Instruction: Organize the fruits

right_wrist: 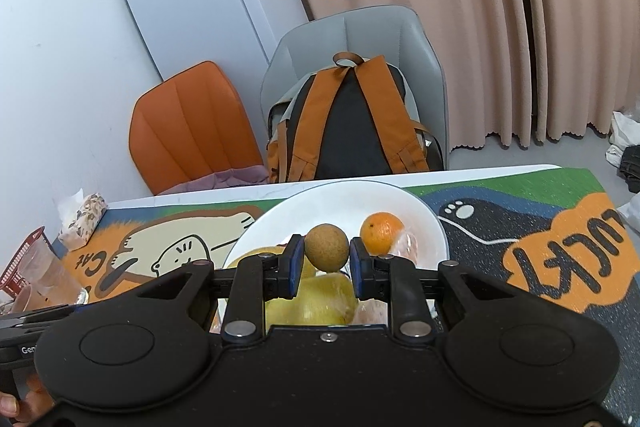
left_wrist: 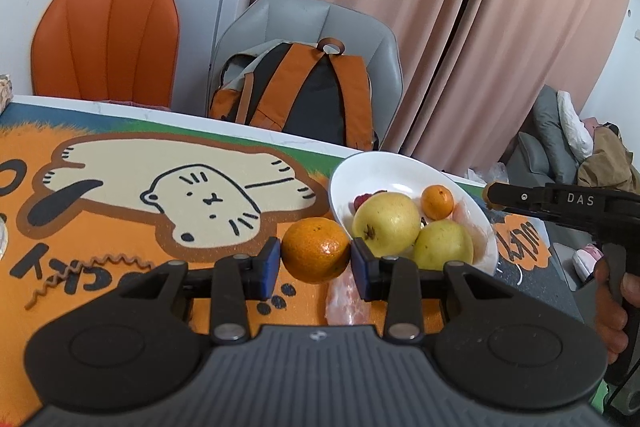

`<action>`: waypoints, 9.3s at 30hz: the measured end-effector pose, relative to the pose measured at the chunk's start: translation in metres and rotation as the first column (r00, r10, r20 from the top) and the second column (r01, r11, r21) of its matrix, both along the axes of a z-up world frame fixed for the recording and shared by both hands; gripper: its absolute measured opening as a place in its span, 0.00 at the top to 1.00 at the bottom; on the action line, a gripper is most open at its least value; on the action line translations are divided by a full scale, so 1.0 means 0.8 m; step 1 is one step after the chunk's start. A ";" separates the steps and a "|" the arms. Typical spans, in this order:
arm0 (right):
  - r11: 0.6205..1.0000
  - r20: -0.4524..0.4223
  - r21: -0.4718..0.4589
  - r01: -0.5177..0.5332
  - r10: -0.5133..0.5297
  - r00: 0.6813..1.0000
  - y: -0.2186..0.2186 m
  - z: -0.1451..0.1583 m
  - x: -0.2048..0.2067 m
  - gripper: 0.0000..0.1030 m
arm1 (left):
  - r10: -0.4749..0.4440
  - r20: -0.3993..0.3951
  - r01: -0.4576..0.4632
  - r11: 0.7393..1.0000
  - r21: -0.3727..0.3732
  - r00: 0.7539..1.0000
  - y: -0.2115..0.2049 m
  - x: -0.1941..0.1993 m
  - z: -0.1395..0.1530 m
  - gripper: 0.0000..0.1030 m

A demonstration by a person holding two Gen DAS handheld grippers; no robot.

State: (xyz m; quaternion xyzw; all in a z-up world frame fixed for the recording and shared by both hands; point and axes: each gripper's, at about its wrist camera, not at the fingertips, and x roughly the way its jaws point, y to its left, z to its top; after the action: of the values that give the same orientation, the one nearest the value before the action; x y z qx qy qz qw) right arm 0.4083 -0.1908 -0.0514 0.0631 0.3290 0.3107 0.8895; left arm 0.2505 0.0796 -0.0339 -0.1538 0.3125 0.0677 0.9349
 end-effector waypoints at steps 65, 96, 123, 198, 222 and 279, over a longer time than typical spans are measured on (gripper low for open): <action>0.995 -0.057 0.003 0.102 -0.101 0.993 -0.075 -0.033 -0.033 0.46 | -0.172 0.000 0.172 0.984 0.039 0.985 -0.076 0.117 0.007 0.62; 0.995 -0.023 -0.003 0.103 -0.103 0.994 -0.072 -0.046 -0.084 0.06 | -0.048 -0.048 0.050 0.998 0.042 0.998 -0.030 0.025 -0.012 0.25; 0.999 -0.064 -0.036 0.037 -0.039 0.997 -0.042 -0.077 -0.093 0.09 | -0.097 -0.145 0.098 0.995 0.003 0.985 -0.046 0.034 -0.072 0.57; 0.998 -0.042 0.008 0.060 -0.059 0.997 -0.047 -0.048 -0.081 0.76 | -0.095 -0.043 0.098 0.993 0.071 0.995 -0.041 0.005 -0.028 0.68; 0.999 0.012 0.008 0.046 -0.046 0.999 -0.028 -0.020 -0.047 0.76 | -0.094 0.050 0.091 0.994 0.056 0.994 -0.027 0.037 0.014 0.68; 0.999 -0.013 0.026 0.044 -0.044 0.999 -0.022 -0.025 -0.034 0.43 | -0.096 -0.019 0.097 0.991 0.090 0.995 -0.028 0.087 0.004 0.34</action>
State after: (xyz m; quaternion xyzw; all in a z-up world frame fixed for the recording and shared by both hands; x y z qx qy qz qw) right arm 0.3810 -0.2086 -0.0711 0.0838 0.3288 0.2949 0.8933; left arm 0.3202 0.0574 -0.0311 -0.0955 0.3229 0.0375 0.9409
